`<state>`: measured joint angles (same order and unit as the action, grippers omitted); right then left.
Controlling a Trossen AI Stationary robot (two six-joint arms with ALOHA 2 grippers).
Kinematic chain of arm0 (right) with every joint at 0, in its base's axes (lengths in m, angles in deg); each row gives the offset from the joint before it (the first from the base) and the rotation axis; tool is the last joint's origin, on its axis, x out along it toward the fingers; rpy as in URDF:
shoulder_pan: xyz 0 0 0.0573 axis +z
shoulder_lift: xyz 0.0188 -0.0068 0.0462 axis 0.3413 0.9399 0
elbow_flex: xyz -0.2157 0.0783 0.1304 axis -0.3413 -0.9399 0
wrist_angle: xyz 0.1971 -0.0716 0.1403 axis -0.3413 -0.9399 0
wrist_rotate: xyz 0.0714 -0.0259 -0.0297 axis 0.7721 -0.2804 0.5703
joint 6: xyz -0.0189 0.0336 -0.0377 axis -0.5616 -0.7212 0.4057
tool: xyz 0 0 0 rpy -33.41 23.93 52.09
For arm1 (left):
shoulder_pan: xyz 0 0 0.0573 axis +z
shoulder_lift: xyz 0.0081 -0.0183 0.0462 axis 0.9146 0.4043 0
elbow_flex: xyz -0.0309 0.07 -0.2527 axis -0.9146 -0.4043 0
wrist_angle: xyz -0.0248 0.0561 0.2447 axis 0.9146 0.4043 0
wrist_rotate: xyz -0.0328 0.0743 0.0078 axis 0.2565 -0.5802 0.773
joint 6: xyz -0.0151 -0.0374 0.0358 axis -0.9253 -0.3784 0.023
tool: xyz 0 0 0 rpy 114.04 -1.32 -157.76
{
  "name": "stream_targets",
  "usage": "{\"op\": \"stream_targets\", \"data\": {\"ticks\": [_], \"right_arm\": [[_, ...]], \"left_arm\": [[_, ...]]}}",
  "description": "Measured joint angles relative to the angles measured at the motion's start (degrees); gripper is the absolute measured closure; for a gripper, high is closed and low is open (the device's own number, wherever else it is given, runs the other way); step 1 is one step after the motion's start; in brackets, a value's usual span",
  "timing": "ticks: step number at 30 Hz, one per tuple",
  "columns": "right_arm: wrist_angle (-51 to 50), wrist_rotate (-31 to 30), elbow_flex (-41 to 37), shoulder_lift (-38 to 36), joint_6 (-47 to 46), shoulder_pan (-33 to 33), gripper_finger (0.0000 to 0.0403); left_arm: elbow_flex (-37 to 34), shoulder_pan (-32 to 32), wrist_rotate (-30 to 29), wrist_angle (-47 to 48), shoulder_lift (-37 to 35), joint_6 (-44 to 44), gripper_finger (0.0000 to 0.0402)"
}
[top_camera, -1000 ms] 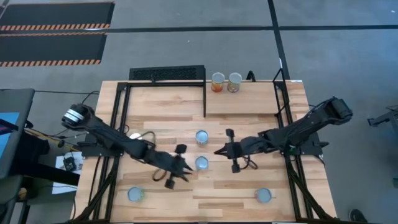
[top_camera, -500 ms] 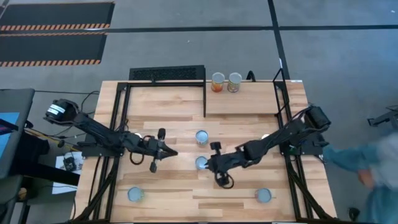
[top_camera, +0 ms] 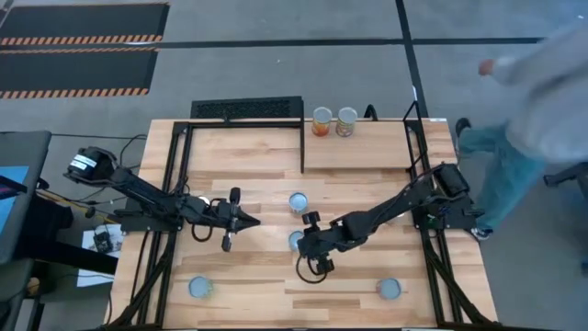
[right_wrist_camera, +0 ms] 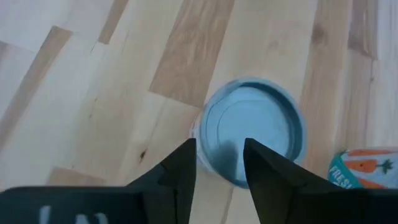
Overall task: Pick and place cans onto a shelf
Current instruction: Put the green can on the shelf
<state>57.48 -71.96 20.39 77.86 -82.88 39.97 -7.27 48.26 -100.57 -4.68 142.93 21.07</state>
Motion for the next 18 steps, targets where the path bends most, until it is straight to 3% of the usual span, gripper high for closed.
{"op": "stream_targets", "data": {"ticks": [13,18], "right_arm": [[-3.8,5.5,0.2,0.2,4.3,-3.6,0.0388],[-10.0,5.5,-0.1,-5.8,6.6,-3.8,0.0388]], "left_arm": [[0.2,0.0,-3.6,0.0,0.0,-0.5,0.0394],[0.2,0.0,-4.8,0.0,0.0,1.1,0.0394]]}}
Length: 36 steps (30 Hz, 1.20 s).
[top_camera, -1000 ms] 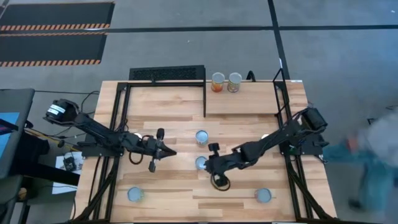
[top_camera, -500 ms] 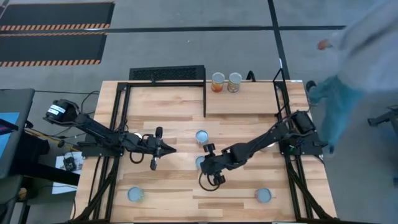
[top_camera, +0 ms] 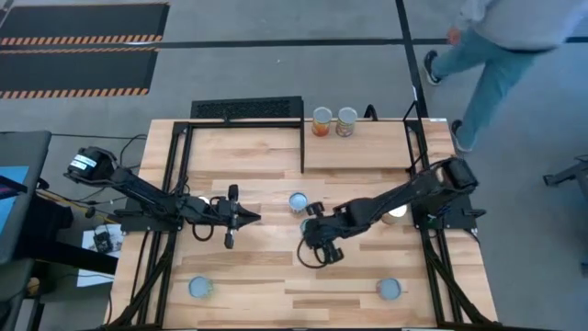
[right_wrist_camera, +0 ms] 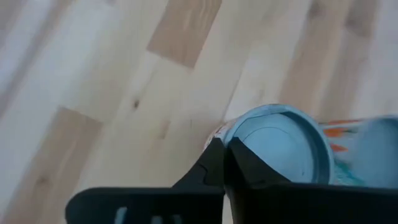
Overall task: Pick and place cans onto a shelf
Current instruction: Put the green can on the shelf
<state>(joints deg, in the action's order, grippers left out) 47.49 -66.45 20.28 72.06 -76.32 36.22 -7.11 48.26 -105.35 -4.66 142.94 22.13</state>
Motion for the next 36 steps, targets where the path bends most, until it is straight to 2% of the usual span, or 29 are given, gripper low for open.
{"op": "stream_targets", "data": {"ticks": [5,9,13,19,23,27,31,36], "right_arm": [[-10.5,-5.0,0.1,-8.7,2.4,-1.9,0.0397],[-17.9,-6.1,-0.7,-15.9,3.1,-8.4,0.0396],[-19.0,-5.1,-5.9,-22.8,7.8,-19.2,0.0399],[-14.4,1.5,-14.9,-30.4,15.1,-40.3,0.0399],[-9.5,6.0,-16.2,-30.2,20.8,-53.0,0.0399],[-6.4,11.2,-15.9,-26.4,25.1,-62.2,0.0397],[-5.4,12.0,-15.2,-21.4,26.4,-67.8,0.0399],[-0.9,12.1,-14.8,-16.9,25.9,-71.4,0.0395]], "left_arm": [[0.0,0.5,-2.4,-0.2,0.0,2.3,0.0394],[0.0,2.9,-0.5,-0.2,0.0,1.9,0.0394],[0.0,5.9,1.1,-0.2,0.0,1.8,0.0394],[0.0,10.4,3.9,-0.2,0.0,2.3,0.0394],[0.0,13.0,5.6,0.0,0.0,2.3,0.0394],[0.0,14.7,7.0,0.1,0.0,2.3,0.0394],[0.0,15.5,7.1,0.2,0.0,2.3,0.0394],[0.0,15.6,7.1,0.3,0.0,2.3,0.0394]]}}
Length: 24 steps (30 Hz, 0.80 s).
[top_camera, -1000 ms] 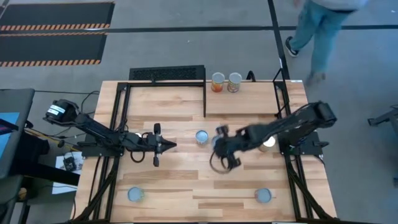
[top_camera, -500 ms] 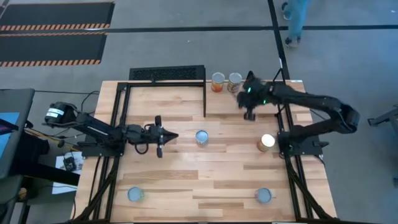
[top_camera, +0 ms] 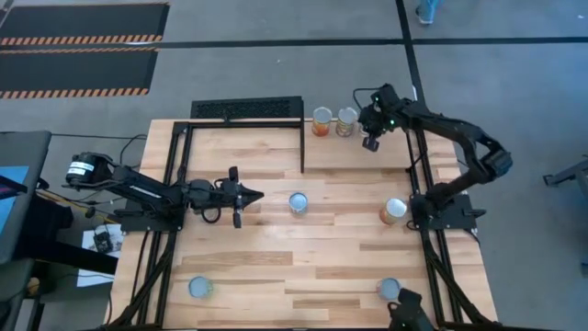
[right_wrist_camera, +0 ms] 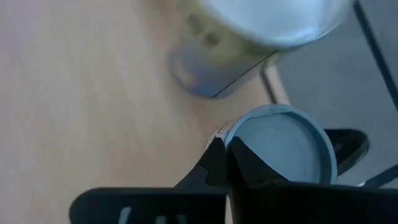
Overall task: Pick and place cans onto a shelf
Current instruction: Put the green can on the shelf
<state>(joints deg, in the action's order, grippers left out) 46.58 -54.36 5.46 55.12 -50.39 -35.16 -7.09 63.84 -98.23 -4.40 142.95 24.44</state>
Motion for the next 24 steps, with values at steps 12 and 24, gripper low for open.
{"op": "stream_targets", "data": {"ticks": [12,24], "right_arm": [[2.1,-0.1,-0.1,0.9,-3.0,-0.9,0.0394],[1.6,-3.0,-0.2,0.6,-4.8,-0.9,0.0393]], "left_arm": [[0.0,0.0,0.1,0.0,0.0,-0.5,0.0394],[0.0,0.0,0.1,0.0,0.0,-1.2,0.0394]]}}
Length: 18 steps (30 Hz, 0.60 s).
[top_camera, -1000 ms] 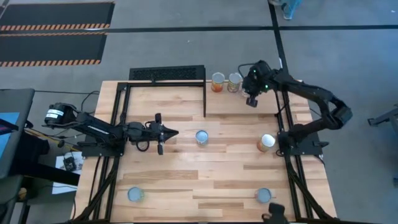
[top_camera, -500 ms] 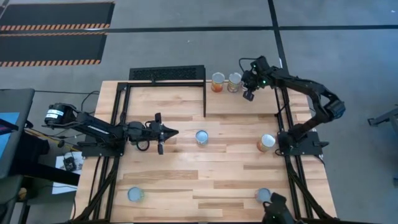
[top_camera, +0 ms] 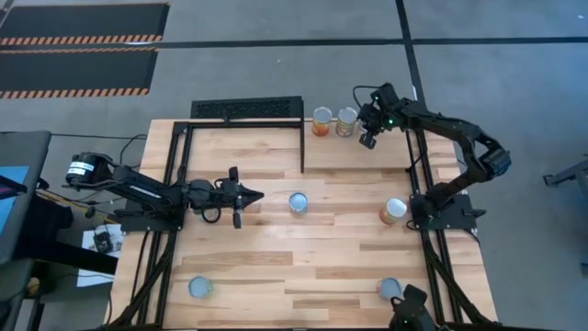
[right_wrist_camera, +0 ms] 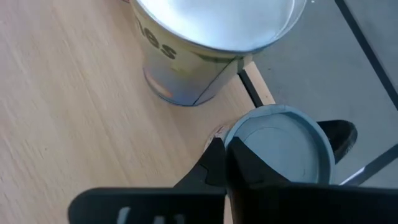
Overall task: Pick and place cans onto a shelf
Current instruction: Put the green can on the shelf
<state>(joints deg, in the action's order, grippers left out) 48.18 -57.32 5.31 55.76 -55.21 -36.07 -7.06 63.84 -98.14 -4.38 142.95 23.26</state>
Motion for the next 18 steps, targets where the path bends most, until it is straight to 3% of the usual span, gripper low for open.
{"op": "stream_targets", "data": {"ticks": [9,18], "right_arm": [[0.0,-0.5,0.0,0.0,-2.7,0.0,0.0383],[0.2,-5.2,0.0,0.0,-6.2,0.0,0.0345]], "left_arm": [[0.0,0.0,0.5,0.0,0.0,-0.8,0.0394],[0.0,0.0,2.4,1.3,0.0,-1.0,0.0394]]}}
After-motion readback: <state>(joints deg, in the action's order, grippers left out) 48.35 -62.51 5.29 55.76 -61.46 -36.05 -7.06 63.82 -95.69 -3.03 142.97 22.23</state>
